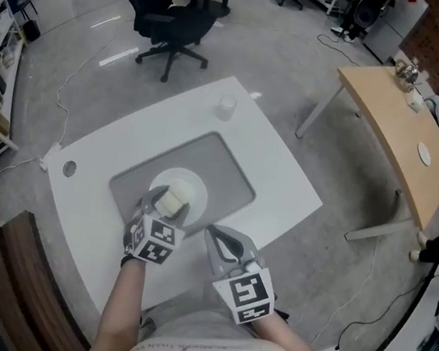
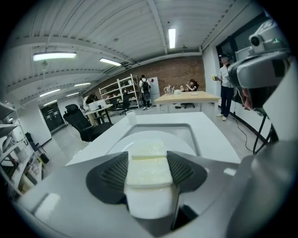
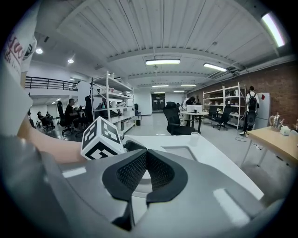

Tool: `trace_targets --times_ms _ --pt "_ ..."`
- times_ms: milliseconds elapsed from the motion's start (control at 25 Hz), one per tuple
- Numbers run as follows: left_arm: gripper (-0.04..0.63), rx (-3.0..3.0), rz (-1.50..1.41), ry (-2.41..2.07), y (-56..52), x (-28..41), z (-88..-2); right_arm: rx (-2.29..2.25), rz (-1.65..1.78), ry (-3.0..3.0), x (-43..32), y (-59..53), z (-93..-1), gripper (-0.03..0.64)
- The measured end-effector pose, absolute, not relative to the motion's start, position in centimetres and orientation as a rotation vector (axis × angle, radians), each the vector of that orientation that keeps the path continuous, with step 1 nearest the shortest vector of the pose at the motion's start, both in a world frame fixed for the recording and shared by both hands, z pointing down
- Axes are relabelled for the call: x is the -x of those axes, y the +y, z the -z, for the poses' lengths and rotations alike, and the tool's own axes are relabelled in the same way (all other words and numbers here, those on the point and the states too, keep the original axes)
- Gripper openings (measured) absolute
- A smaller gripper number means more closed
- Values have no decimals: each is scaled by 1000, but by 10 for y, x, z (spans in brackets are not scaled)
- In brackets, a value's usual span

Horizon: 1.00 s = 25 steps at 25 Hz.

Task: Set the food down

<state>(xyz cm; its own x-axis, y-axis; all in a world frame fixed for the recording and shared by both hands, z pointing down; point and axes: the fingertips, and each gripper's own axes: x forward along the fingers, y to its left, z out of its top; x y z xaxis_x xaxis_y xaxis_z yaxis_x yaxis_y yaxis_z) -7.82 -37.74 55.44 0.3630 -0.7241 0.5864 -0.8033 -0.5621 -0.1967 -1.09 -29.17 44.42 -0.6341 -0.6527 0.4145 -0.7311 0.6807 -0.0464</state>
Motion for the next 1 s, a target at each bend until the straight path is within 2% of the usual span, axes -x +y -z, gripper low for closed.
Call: trace_targets --times_ms 160,720,880,1000 --pt "259 -2511 -1049 -1305 -389 73 -576 -1075 -292 -2497 14 -302 -450 2" --pt "266 -2515 -1045 -1134 -402 69 -601 -1090 -319 -2443 12 -310 -458 2" --pt "369 -2525 -1049 -1185 -403 71 -596 -1101 -314 -2440 9 -305 -456 2" --pt "385 -2515 -1008 -1266 -397 75 -579 -1087 -327 -2439 8 -301 -456 2"
